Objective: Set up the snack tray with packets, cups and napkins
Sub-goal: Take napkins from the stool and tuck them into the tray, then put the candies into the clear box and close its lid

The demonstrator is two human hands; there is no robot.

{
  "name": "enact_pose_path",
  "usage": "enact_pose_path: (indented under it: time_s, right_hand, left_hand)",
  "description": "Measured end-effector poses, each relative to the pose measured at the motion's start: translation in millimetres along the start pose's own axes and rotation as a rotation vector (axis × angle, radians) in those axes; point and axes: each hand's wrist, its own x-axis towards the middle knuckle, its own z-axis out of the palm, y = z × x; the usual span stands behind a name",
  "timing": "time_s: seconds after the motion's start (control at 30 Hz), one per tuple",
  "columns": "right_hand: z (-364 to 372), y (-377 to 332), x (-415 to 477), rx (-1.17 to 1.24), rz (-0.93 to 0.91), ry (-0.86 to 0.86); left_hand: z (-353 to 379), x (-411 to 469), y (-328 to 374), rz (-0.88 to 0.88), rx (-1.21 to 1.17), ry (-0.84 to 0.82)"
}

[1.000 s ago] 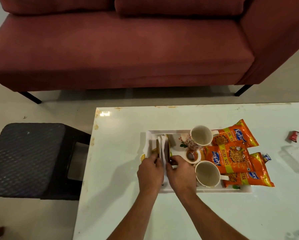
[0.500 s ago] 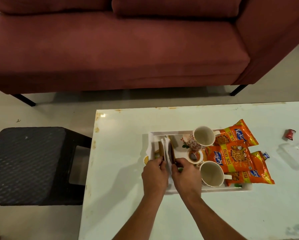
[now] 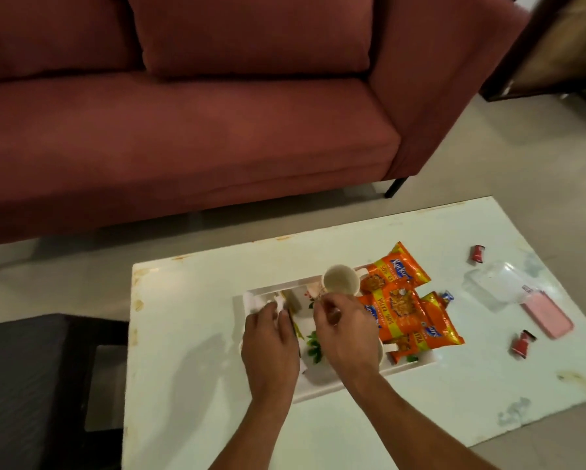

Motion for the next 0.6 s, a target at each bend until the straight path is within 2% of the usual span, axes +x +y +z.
enact_pose_path:
  time_s: [0.17, 0.3, 0.37, 0.5, 0.6]
  right_hand:
    - [-56, 22, 43, 0.079, 0.016, 0.185]
    - [-83, 70, 47, 0.025, 0.148, 0.230]
    - [-81, 96, 35, -0.017, 0.184, 0.128]
    - [-56, 121, -6, -0.197, 0.042, -0.217]
    - [-40, 123, -16, -0.216, -0.010, -0.285]
  left_hand:
    - [27, 12, 76, 0.255, -0.024, -0.087]
    - [60, 17, 95, 0.293, 0.084, -0.177]
    - [74, 24, 90, 0.291, 0.197, -0.245]
    - [94, 40, 73, 0.285, 0.409, -0.326]
    - [108, 46, 68, 0.297, 0.513, -0.398]
